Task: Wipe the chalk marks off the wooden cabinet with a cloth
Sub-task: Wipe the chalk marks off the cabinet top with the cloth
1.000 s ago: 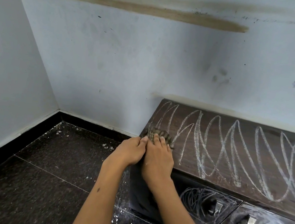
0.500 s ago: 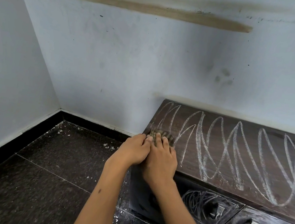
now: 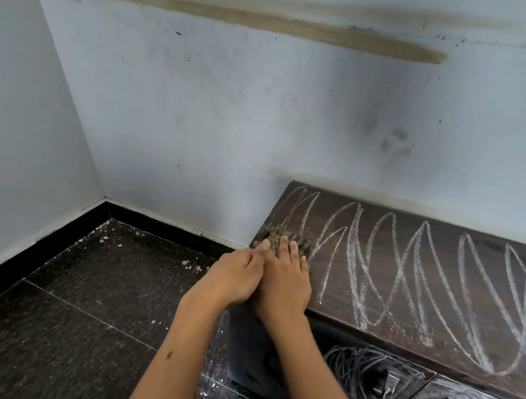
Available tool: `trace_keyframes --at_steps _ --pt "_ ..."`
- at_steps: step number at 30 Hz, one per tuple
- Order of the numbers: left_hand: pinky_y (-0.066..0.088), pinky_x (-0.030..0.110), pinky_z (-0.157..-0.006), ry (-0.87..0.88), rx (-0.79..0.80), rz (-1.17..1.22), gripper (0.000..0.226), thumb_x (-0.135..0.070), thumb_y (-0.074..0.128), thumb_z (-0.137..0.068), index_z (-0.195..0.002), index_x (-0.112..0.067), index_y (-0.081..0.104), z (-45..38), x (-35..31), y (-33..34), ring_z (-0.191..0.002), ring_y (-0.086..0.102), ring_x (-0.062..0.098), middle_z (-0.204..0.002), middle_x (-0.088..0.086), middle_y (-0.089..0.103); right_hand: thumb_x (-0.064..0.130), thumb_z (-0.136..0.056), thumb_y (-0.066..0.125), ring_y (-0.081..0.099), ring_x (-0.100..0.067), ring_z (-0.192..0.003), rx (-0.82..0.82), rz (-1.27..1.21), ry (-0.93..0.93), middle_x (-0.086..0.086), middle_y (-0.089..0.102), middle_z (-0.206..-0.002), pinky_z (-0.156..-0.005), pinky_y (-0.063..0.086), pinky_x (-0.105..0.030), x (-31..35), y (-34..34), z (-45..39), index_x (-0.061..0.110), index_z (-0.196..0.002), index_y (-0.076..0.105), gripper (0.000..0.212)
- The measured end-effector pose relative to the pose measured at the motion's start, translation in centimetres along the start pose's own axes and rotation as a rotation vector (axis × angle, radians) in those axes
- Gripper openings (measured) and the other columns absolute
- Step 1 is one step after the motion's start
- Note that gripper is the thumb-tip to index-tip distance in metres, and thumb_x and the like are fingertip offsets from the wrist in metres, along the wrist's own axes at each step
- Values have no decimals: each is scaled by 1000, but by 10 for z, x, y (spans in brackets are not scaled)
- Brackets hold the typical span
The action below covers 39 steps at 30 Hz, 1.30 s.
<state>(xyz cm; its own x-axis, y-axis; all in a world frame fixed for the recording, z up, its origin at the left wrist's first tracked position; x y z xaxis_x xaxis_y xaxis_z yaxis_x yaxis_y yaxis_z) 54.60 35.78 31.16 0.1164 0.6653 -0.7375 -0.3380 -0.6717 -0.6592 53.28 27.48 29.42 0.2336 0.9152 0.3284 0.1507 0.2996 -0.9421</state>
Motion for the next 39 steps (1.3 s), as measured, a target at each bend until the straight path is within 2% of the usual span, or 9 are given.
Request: trace_keyframes --at_steps 4,7,9,13,16,19,23,33,39 --pt "31 33 -105 -11 29 12 57 -49 22 -99 -134 -14 50 3 -2 3 -128 44 25 -138 11 49 30 -103 25 -2 -25 -146 13 14 39 -10 1 -159 -119 3 -41 -1 -2 -16 20 -151 7 52" --pt "30 34 -107 -10 35 40 60 -53 21 -98 -137 -17 47 1 -2 4 -130 42 24 -140 9 47 31 -102 28 -5 -25 -146 -21 1 58 -10 -5 -159 -119 0 -41 3 0 17 21 -151 -3 58" --pt "28 34 -109 -17 46 34 63 -56 19 -96 -138 -17 46 -1 -1 8 -132 39 23 -143 8 45 31 -101 32 -6 -22 -146 -47 -22 31 -7 -5 -159 -120 -2 -38 5 -2 44 23 -151 -3 62" --pt "12 34 -115 -19 76 11 61 -54 18 -97 -145 -20 34 -3 -4 12 -143 20 19 -153 4 28 30 -100 34 -2 -18 -147 -48 -49 3 -3 1 -159 -120 3 -37 -5 -9 31 26 -151 7 58" --pt "9 32 -115 13 110 2 56 -49 17 -100 -146 -20 29 1 -8 16 -144 14 16 -155 4 24 30 -102 29 -1 -20 -147 -32 -40 23 -5 5 -159 -120 4 -39 -11 -7 -5 25 -150 13 51" --pt "5 33 -116 31 102 -45 56 -45 16 -101 -148 -15 24 -1 -5 19 -145 9 18 -156 6 18 32 -103 26 -1 -21 -147 -14 -25 31 -6 5 -159 -120 3 -39 -11 -4 -13 25 -150 13 49" --pt "-8 32 -115 46 86 -150 53 -37 11 -102 -149 -14 18 -7 3 33 -146 -4 17 -158 8 5 28 -103 28 -2 -19 -147 -72 -20 25 -4 0 -159 -120 1 -36 -13 -3 23 23 -151 9 52" --pt "-10 33 -116 56 89 -303 51 -29 9 -103 -149 -9 7 -4 8 38 -145 -9 13 -158 5 -4 25 -102 28 -1 -21 -147 6 -48 18 -6 4 -159 -120 2 -39 -17 -10 -9 27 -150 18 49" --pt "-9 35 -115 35 86 -321 54 -35 11 -102 -150 -10 8 -7 10 41 -145 -7 14 -158 5 -3 24 -103 28 0 -19 -147 -58 -41 27 -5 4 -159 -120 2 -37 -21 -11 30 23 -150 17 48"
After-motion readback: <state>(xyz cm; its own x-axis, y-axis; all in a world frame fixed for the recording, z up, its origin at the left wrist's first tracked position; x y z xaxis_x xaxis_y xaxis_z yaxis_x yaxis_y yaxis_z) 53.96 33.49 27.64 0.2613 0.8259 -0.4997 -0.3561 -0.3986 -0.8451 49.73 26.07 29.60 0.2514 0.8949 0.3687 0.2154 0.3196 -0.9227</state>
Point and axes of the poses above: each hand's wrist, its own z-axis away from the middle knuckle, its own y-axis out of the palm, x = y × z, the point moved 8 cm from there along -z, towards the middle knuckle
